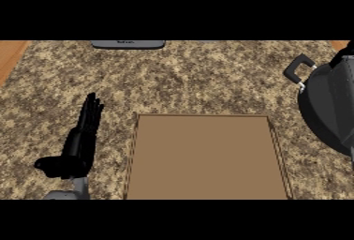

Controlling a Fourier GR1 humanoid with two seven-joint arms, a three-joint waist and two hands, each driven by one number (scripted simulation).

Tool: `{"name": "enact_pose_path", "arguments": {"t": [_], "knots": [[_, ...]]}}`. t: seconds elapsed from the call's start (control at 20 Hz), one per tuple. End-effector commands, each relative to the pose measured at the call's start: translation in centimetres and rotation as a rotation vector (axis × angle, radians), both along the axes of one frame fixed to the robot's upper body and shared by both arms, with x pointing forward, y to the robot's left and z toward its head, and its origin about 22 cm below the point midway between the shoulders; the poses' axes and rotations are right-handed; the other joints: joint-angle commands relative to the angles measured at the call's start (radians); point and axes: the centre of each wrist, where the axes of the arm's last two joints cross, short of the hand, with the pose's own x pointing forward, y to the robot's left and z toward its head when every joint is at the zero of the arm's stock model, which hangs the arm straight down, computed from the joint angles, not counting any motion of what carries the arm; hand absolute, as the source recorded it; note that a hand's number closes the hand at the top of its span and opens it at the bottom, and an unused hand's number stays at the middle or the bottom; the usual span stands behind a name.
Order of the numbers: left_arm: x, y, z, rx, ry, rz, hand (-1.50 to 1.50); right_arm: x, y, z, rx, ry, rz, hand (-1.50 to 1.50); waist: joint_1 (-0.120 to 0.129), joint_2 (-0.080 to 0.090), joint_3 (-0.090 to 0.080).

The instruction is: Pick the lemon from the tray and place it in the pot

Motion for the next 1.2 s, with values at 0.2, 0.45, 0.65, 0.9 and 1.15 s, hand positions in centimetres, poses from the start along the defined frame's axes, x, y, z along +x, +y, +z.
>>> {"name": "enact_pose_path", "arguments": {"t": [0.2,0.45,0.65,0.9,1.15], "knots": [[-0.7,-1.8,-0.4,0.0,0.0,0.002,0.0,-2.5,-4.0,-4.7,0.179,-0.022,-0.048,1.5,-0.005,-0.002,0.0],[-0.1,-0.6,0.8,0.005,0.002,-0.004,0.0,-4.4,-8.1,-7.1,0.276,-0.002,-0.119,1.5,0.003,0.002,0.001],[-1.1,1.1,0.1,0.009,-0.01,-0.007,0.0,-5.6,-10.0,-8.2,0.433,0.059,-0.255,1.5,0.007,0.004,0.001],[-0.2,-0.2,-0.9,-0.002,-0.004,0.011,0.0,-6.7,-10.4,-10.3,0.512,-0.067,-0.14,-1.5,0.002,0.003,0.001],[-0.2,0.9,0.0,0.0,0.019,0.019,0.0,-6.9,-9.0,-9.9,0.341,-0.429,-0.042,-1.5,-0.011,-0.003,0.002]]}}
